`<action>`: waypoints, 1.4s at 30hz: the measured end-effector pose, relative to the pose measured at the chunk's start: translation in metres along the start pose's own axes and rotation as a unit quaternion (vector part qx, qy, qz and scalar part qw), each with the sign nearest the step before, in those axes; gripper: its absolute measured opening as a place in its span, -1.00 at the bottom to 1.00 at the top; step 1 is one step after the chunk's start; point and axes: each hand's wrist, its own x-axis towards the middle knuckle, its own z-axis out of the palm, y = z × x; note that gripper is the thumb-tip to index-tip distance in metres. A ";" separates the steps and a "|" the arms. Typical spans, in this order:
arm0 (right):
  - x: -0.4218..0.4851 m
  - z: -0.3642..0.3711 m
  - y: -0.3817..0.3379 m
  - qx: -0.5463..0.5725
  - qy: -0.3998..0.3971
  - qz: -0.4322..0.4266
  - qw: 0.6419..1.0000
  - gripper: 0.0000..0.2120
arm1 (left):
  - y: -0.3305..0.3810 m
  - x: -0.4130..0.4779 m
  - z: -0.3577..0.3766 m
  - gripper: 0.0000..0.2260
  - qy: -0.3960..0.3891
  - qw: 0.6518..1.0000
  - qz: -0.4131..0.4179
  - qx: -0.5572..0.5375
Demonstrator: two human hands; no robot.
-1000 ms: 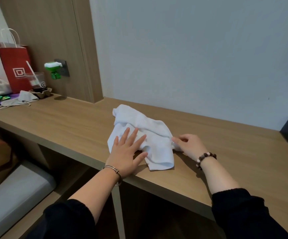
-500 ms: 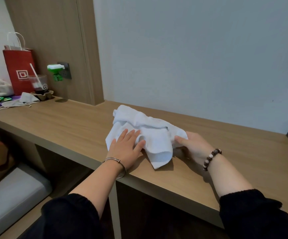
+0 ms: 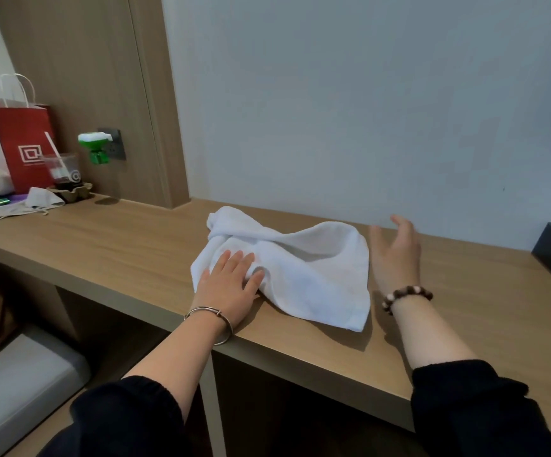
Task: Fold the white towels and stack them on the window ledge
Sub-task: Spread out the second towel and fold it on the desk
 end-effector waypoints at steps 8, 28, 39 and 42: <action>-0.023 0.018 0.001 -0.499 -0.417 -0.076 0.756 -0.49 | 0.000 -0.003 -0.001 -0.55 0.035 0.999 0.024 -0.015; -0.032 0.039 0.002 -0.246 -0.398 -0.081 0.880 -0.60 | 0.001 -0.011 -0.008 -0.51 0.106 0.991 0.038 -0.071; -0.027 0.026 -0.001 -0.374 -0.383 -0.060 0.843 -0.52 | -0.003 -0.011 -0.010 -0.39 0.051 0.993 -0.002 -0.103; -0.027 0.027 0.003 -0.386 -0.376 -0.067 0.840 -0.47 | -0.002 -0.012 -0.013 -0.39 0.050 0.991 -0.021 -0.123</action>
